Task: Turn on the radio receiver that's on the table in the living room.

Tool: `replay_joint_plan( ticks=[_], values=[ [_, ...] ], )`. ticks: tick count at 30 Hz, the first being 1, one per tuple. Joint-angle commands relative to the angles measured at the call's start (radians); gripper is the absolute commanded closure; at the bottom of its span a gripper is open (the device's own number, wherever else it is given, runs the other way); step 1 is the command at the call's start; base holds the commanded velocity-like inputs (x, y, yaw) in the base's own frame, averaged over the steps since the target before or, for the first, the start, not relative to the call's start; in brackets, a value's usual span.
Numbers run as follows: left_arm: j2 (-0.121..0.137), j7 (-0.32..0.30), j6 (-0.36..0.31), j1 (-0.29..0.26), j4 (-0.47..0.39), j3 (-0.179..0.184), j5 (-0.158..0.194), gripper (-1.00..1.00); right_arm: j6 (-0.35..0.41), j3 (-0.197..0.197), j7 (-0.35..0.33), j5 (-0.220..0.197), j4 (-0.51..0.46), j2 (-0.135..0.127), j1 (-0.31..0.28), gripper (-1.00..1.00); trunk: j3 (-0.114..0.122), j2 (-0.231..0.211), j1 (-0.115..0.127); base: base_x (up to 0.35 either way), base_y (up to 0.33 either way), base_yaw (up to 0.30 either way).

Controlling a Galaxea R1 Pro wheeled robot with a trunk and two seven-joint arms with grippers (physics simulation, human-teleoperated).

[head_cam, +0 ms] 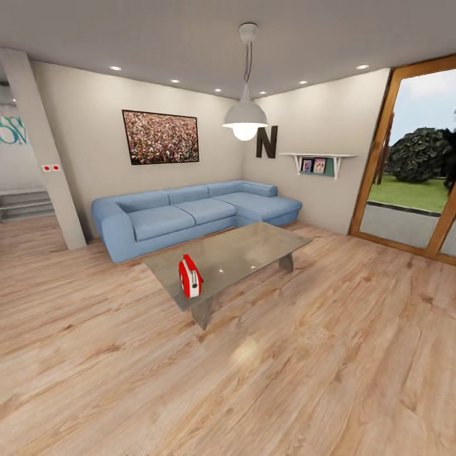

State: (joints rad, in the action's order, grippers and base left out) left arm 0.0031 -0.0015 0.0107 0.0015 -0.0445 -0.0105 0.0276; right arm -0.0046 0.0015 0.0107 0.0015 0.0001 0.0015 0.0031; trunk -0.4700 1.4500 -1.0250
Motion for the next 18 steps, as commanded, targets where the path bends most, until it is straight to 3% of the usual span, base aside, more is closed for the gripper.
replay_joint_plan(
  ticks=[1,18],
  values=[
    [0.0,0.0,0.0,0.0,0.0,0.0,0.0,-1.0,0.0,0.0,0.0,0.0,0.0,0.0,0.0,-1.0,0.0,0.0,0.0,0.0,0.0,0.272],
    [0.0,0.001,0.0,0.0,0.0,0.0,0.0,-1.0,0.0,0.0,0.0,0.0,0.0,0.0,0.0,-1.0,0.0,0.0,0.0,0.0,0.0,0.272]
  ],
)
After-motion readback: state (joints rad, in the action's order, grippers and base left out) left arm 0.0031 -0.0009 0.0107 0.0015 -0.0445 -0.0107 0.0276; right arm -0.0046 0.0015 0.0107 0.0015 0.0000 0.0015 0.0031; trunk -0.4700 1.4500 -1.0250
